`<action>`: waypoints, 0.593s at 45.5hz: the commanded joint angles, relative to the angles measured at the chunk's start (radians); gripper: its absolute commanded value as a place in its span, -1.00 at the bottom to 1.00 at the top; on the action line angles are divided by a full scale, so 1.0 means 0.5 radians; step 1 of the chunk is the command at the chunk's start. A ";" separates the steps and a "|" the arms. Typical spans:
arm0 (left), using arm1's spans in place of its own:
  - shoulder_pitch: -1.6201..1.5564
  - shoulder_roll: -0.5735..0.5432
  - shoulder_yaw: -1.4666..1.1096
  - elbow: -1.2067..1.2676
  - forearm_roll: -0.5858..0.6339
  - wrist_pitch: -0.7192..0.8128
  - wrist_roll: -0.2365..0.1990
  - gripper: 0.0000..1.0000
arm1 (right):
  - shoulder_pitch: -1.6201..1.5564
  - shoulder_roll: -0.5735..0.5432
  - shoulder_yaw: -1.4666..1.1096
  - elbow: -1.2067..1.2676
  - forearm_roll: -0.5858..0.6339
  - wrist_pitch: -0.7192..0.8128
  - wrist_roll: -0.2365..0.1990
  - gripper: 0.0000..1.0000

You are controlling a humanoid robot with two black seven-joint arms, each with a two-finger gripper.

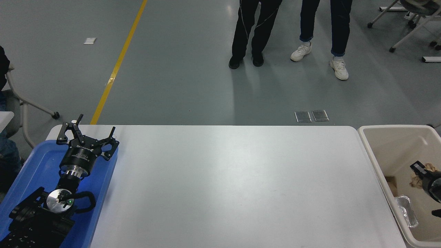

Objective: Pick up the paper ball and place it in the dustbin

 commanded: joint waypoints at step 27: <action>0.000 0.000 0.000 0.000 0.000 0.000 0.003 0.99 | 0.016 0.026 0.008 -0.027 0.035 0.020 0.021 1.00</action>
